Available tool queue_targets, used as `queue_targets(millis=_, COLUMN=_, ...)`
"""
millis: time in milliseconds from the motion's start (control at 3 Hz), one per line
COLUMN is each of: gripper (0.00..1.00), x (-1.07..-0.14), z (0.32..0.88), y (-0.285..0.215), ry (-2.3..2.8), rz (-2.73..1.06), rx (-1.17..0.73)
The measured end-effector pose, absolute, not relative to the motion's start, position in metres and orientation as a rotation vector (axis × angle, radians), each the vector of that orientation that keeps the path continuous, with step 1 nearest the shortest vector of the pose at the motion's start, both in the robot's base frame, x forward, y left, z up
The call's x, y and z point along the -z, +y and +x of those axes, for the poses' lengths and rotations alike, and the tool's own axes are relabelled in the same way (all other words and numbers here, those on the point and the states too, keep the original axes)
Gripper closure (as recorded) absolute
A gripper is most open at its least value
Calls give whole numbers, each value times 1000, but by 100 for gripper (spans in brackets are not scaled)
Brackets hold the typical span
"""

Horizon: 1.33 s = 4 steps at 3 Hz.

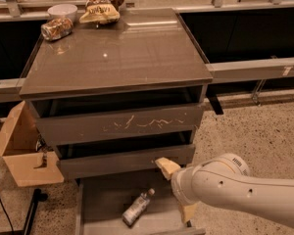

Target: Pick blue plastic bottle from bottom drawer and place on counter

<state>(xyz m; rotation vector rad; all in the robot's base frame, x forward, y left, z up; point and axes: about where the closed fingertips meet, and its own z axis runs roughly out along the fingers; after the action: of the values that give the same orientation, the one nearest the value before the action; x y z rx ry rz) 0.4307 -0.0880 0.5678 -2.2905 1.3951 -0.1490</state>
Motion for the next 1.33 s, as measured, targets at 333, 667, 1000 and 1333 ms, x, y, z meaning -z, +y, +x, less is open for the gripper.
queue_targets(millis=333, gripper=0, x=-506, z=465, y=-89, ry=1346, rz=-2301, rx=127)
queue_targets(millis=667, gripper=0, x=-493, z=460, y=-89, ry=1339, rz=-2318, rx=119)
queue_targets(millis=1000, gripper=0, x=-472, z=456, y=-87, ry=1326, rz=-2329, rx=96)
queue_targets(millis=1333, gripper=0, x=-431, z=459, y=-88, ry=1322, rz=-2329, rx=61)
